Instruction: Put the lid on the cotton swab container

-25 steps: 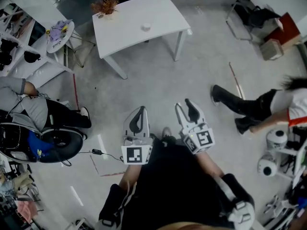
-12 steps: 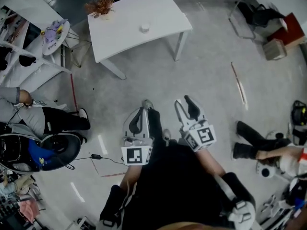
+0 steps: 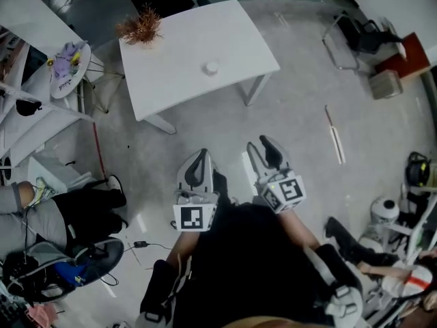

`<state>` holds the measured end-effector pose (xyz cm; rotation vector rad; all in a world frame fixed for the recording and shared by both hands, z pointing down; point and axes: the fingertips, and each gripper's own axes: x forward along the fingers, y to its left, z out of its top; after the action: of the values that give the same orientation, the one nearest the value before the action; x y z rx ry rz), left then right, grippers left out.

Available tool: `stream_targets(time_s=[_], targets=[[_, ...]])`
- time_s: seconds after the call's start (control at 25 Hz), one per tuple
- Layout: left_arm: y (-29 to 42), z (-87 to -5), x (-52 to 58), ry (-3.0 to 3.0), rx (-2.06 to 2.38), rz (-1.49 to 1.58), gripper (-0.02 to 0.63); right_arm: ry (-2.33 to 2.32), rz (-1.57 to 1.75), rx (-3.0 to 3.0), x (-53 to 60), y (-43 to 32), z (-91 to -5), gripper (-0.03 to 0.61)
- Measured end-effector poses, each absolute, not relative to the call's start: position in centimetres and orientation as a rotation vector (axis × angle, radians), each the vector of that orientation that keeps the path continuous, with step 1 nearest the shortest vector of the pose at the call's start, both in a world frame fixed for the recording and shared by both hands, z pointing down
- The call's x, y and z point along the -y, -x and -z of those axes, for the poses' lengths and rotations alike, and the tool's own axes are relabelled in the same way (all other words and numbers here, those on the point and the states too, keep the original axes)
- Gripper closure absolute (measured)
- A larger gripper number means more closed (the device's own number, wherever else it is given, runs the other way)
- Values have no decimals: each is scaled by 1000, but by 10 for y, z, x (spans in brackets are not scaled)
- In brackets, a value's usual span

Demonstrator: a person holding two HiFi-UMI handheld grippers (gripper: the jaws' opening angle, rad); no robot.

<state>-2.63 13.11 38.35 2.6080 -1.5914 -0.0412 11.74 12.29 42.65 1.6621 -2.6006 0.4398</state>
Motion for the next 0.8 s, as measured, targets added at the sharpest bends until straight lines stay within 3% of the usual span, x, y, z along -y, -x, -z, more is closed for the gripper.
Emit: stream_targets(time_s=[0.8], targets=[[46, -445, 70, -2616, 1532, -114, 607, -1645, -510, 2539, 93, -95, -456, 433]])
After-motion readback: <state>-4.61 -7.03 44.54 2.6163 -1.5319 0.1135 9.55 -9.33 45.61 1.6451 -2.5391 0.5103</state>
